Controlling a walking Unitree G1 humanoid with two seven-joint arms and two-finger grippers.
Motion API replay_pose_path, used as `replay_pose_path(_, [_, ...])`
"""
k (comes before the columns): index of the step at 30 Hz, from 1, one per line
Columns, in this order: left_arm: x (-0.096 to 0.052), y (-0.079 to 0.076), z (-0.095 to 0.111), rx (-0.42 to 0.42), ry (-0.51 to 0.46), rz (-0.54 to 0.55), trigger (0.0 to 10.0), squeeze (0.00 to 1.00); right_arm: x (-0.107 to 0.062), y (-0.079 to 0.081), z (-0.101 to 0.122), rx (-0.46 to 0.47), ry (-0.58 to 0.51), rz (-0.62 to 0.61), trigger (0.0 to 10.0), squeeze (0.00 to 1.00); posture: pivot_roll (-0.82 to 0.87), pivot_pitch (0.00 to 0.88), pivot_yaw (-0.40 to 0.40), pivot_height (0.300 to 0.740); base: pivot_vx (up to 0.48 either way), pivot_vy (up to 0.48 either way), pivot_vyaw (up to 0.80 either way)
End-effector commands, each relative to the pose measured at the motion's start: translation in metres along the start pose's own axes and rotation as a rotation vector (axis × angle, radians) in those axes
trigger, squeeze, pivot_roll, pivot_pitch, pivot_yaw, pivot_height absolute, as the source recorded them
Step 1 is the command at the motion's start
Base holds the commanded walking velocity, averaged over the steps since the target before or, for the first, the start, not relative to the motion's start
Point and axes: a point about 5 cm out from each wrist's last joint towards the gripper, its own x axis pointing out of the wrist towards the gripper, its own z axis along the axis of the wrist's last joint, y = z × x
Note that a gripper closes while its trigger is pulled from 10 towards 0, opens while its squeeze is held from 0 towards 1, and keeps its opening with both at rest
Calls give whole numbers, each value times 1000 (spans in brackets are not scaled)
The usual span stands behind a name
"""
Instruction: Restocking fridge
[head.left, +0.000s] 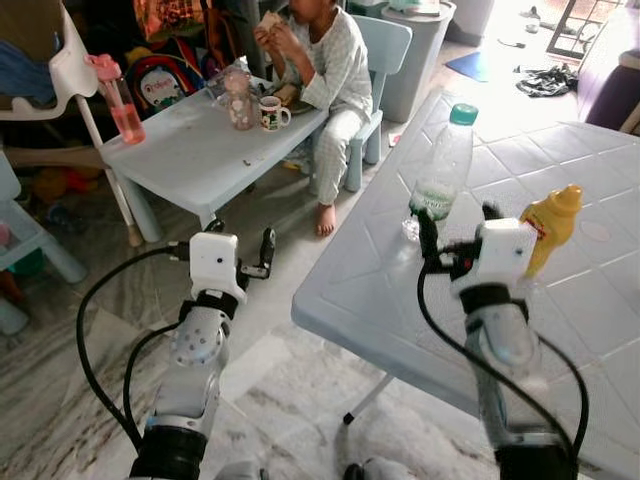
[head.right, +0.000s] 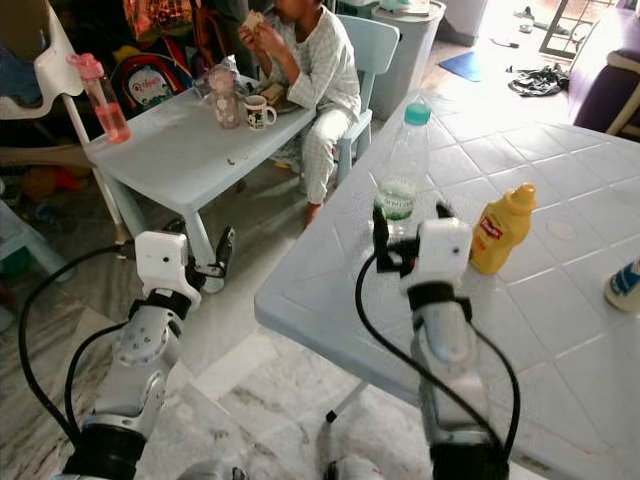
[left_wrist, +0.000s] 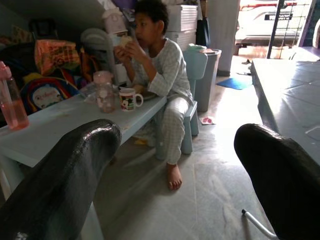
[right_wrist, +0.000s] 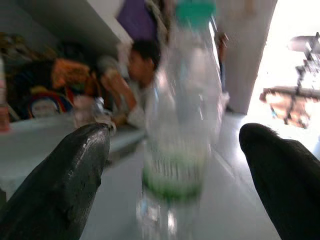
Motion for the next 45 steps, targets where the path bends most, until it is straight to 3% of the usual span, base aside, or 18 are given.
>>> replay_pose_path(1, [0, -3, 2, 6, 1, -15, 10000, 0, 7, -7, 4, -16, -11, 12, 10000, 0, 30, 69, 7, 740, 0, 0, 0])
replay_pose_path(9, [-1, -1, 2, 6, 1, -4, 10000, 0, 39, -20, 38, -40, -113, 8, 10000, 0, 40, 72, 0, 740, 0, 0, 0])
replay_pose_path(16, [-3, -1, 1, 8, 8, -12, 10000, 0, 49, -21, 47, -58, -142, 7, 10000, 0, 40, 77, 4, 740, 0, 0, 0])
replay_pose_path(25, [0, 0, -1, 17, 18, -17, 10000, 0, 82, -24, 56, -61, -105, 9, 10000, 0, 43, 79, 3, 740, 0, 0, 0])
replay_pose_path(29, [-2, -1, -3, 18, 27, -20, 10000, 0, 92, -22, 62, -71, -105, 13, 10000, 0, 47, 80, -2, 740, 0, 0, 0])
replay_pose_path(38, [-2, -1, -4, 18, 27, -20, 10000, 0, 96, -22, 62, -74, -106, 14, 10000, 0, 47, 80, -2, 740, 0, 0, 0])
replay_pose_path(39, [-3, -2, -4, 21, 34, -25, 10000, 0, 99, -19, 62, -62, -76, -12, 2510, 0, 50, 81, -1, 740, 0, 0, 0])
replay_pose_path(45, [-3, -5, -4, 24, 48, -44, 10000, 0, 99, -16, 61, -34, -32, -55, 1961, 0, 48, 81, 2, 740, 0, 0, 0])
